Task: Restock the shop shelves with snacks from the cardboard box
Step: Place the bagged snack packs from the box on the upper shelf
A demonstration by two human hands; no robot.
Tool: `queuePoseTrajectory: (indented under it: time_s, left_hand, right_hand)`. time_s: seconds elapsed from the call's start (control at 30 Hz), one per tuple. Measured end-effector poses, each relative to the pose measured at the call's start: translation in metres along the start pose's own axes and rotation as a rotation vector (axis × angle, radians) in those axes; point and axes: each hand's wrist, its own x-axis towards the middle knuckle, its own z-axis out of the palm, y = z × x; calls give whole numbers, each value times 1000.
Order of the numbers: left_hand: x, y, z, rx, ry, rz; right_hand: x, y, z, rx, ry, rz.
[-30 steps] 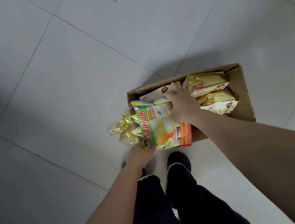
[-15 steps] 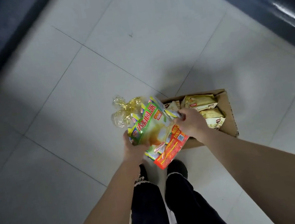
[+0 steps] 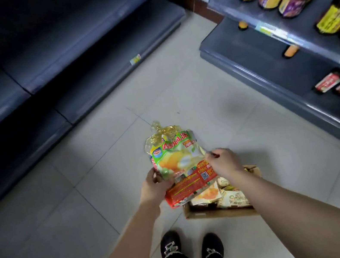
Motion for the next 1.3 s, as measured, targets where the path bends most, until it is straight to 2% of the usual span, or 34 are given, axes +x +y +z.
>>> queuePoseTrajectory:
  time_s: [0.1,0.2,0.33,0.53,0.73,0.93,1.3]
  left_hand:
    - [-25,30,-12,-64,-25,30]
    - [-45,58,-27,-29,-10,107]
    - [-67,99,-53,32,55,227]
    - [-81,162,-106,61,173,299]
    - [-97,231,-169,136,148,496]
    - [-110,294,-228,133,28,630]
    - [-124,403,-268,105,12,823]
  right_hand:
    - [-15,-26,-20,61,2,-37]
    - [-29,-52,-37,103,-6,-85]
    - [-46,-91,-55,175,-50,-121]
    - [-64,-169,-76,272,-67,-199]
    - [-83,-262,-84,313,-21,-269]
    - [-100,-340,-92,375,40,-312]
    - [-103,-445,-141,437,113,-445]
